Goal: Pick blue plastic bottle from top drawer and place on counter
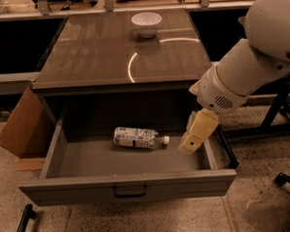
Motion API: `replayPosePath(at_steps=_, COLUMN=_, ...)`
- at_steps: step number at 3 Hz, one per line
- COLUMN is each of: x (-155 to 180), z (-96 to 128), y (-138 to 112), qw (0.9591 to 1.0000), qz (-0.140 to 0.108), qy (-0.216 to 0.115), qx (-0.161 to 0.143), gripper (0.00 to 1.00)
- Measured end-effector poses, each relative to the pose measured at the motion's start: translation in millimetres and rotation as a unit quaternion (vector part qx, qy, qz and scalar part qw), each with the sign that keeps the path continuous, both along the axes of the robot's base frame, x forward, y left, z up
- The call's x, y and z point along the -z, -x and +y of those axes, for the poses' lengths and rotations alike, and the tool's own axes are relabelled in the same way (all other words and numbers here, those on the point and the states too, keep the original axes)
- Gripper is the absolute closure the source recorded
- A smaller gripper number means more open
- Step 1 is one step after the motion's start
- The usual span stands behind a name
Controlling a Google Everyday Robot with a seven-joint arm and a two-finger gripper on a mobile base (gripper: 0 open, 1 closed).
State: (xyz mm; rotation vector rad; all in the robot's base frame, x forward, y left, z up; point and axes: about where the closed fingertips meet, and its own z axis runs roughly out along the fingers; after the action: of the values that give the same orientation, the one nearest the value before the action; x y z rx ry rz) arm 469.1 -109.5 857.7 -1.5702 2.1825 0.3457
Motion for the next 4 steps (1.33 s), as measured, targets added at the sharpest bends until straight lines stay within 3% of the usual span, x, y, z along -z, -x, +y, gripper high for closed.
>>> replayPosePath(at_steps=1, x=16, z=3, y=-5, qw=0.9999, qz=0.01, qy=-0.012, qx=-0.006, gripper=0.0)
replayPosePath(at_steps=2, x=53, z=11, y=-18, qw=0.9994, qz=0.02, qy=-0.025, qx=-0.016, gripper=0.0)
replayPosePath(at_steps=4, x=111, z=29, y=-51, qw=0.9998, qz=0.01, qy=-0.012, qx=0.009, gripper=0.0)
